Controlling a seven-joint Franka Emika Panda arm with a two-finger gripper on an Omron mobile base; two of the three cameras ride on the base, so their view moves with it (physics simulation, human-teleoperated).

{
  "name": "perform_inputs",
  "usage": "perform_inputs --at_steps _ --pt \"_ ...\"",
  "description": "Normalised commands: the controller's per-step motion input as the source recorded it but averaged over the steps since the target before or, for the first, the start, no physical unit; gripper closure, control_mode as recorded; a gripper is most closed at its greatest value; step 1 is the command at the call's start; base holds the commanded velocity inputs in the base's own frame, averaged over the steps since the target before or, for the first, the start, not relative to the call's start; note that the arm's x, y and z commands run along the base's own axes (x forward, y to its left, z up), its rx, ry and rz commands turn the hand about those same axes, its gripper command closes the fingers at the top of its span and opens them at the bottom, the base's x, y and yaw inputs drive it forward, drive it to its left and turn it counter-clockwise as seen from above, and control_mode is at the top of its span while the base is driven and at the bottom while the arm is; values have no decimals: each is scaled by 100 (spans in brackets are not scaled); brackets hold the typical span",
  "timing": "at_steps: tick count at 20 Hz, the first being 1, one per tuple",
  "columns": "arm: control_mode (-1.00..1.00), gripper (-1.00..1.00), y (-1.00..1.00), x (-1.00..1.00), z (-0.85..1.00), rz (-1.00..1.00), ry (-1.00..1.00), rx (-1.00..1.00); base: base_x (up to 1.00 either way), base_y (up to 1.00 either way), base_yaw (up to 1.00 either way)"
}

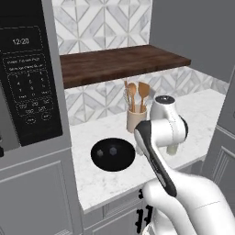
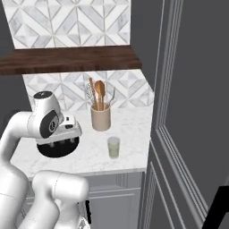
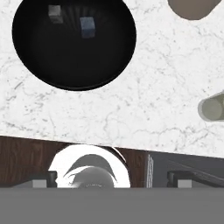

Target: Grab a lemon wedge from the fridge and one ice cube from the ice bowl, and put them in the glass of lemonade.

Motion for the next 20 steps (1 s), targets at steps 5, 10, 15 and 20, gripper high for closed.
perform_inputs --at_steps 5,10,15,20 --pt "-100 -100 13 41 -25 0 0 -3 0 0 0" --pt "-100 -100 24 26 -27 -5 -1 3 0 0 0" --pt "-100 -100 35 41 -14 -1 -1 19 0 0 0" --pt "-100 -100 48 35 -33 0 1 2 0 0 0"
